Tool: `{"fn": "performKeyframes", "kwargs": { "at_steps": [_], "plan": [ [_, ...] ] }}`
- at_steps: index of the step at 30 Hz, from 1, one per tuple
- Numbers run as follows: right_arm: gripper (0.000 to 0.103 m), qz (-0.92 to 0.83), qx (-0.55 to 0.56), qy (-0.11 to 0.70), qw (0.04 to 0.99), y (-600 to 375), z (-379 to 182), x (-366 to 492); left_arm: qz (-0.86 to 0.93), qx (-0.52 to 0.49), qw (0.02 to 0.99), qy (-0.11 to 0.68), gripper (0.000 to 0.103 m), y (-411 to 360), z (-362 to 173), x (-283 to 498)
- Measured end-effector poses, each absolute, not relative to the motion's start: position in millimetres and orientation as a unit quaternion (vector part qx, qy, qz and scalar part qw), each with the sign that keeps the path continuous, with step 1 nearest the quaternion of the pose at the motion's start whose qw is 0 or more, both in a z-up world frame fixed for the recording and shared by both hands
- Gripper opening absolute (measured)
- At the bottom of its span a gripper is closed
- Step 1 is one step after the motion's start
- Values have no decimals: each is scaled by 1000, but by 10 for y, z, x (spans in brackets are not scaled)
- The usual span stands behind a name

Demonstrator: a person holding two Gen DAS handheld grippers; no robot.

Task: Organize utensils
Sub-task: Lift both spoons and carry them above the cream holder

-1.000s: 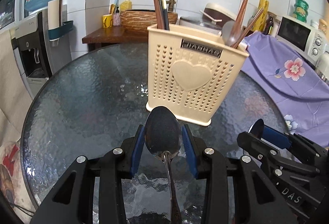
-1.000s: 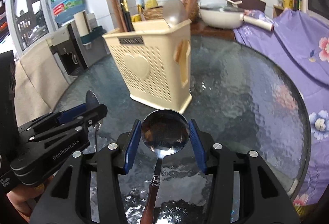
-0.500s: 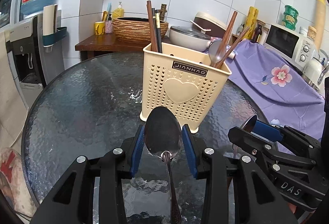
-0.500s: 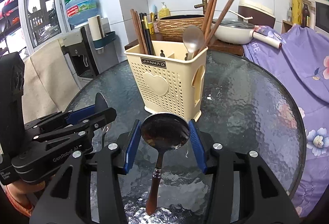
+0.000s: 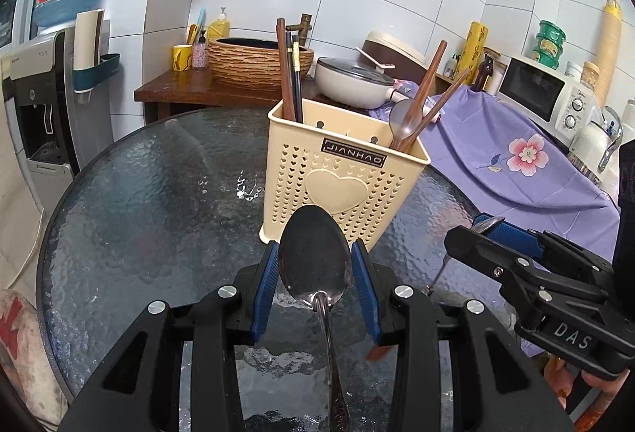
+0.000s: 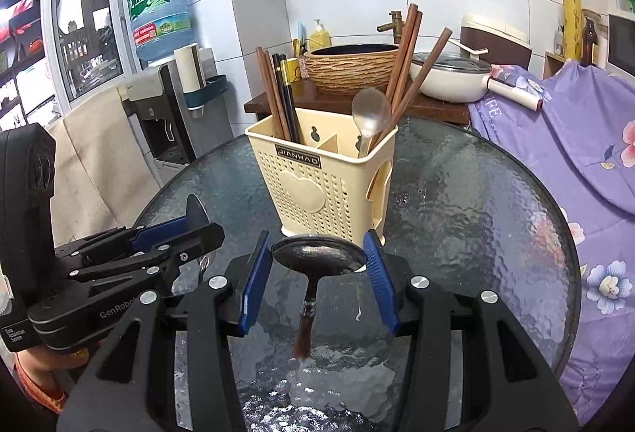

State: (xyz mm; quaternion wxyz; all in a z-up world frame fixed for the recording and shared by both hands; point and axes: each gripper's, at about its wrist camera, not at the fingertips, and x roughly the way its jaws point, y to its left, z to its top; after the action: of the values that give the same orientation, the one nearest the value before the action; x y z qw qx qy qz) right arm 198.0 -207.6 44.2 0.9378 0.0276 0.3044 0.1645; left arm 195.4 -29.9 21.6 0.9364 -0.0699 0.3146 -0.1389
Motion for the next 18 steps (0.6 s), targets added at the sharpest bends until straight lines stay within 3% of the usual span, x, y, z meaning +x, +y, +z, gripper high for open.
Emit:
{"fn": "performKeyframes", "kwargs": {
  "at_steps": [18],
  "plan": [
    [47, 181, 12, 279, 943, -1995, 932, 2118, -136, -79, 952, 262, 36, -245, 670, 2131]
  ]
}}
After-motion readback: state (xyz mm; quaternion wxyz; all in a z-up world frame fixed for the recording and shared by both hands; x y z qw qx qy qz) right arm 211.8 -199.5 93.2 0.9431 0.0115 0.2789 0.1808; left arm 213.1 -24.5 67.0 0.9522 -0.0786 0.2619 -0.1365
